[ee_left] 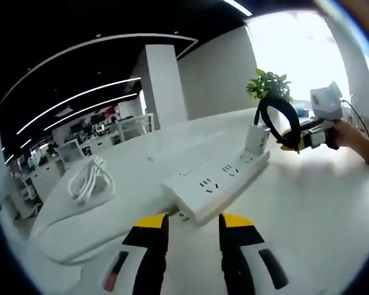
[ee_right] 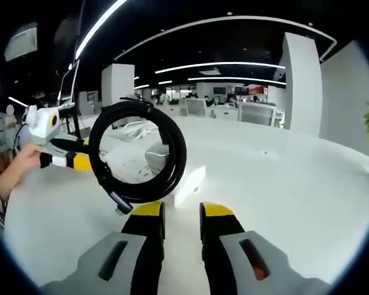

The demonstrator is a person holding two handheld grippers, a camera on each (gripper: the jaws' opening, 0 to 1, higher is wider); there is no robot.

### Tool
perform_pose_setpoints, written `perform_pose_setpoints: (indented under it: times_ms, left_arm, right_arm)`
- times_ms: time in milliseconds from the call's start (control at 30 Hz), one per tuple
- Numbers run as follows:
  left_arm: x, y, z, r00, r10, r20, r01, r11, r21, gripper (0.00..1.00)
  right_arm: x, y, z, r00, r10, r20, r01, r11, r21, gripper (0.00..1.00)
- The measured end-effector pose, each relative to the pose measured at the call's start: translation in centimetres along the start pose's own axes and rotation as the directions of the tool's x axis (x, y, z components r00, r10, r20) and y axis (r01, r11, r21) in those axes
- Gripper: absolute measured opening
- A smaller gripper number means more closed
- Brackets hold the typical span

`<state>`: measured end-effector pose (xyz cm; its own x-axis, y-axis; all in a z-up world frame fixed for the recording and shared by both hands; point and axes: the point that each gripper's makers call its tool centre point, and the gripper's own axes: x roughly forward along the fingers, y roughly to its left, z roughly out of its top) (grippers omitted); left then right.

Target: Straighten the power strip on the desk, plug the charger into it

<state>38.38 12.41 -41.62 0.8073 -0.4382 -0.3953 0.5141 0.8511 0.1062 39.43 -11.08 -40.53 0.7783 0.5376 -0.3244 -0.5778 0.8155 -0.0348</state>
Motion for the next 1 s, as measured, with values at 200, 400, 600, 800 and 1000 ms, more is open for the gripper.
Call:
perform_pose_setpoints:
  times_ms: [200, 400, 600, 800, 1000]
  left_arm:
    - [-0.6, -0.5, -0.2, 1.000, -0.005, -0.008, 0.005, 1.000, 0.004, 0.32]
    - [-1.7, -1.2, -0.3, 1.000, -0.001, -0.014, 0.001, 1.000, 0.009, 0.32]
    - [-3.0, -2.1, 0.0, 1.000, -0.001, 0.014, 0.001, 1.000, 0.020, 0.28]
    - [-3.9, -2.7, 0.0, 0.999, 0.000, 0.033, 0.001, 1.000, -0.017, 0.27]
    - [-4.6, -2.9, -0.2, 0.999, 0.022, 0.035, -0.021, 0.999, -0.030, 0.26]
  right_arm:
    - [-0.8, 0.3, -0.8, 1.000, 0.007, -0.017, -0.007, 0.999, 0.042, 0.22]
    - [-1.7, 0.6, -1.2, 1.000, -0.005, -0.028, 0.005, 1.000, 0.026, 0.22]
    - [-2.2, 1.0, -2.3, 0.997, -0.029, -0.072, 0.029, 1.000, 0.000, 0.24]
    - [-3.0, 1.5, -2.0, 0.998, -0.030, -0.048, 0.030, 1.000, 0.009, 0.24]
    - [-3.6, 2.2, -1.8, 0.999, -0.015, -0.039, 0.016, 0.999, 0.032, 0.24]
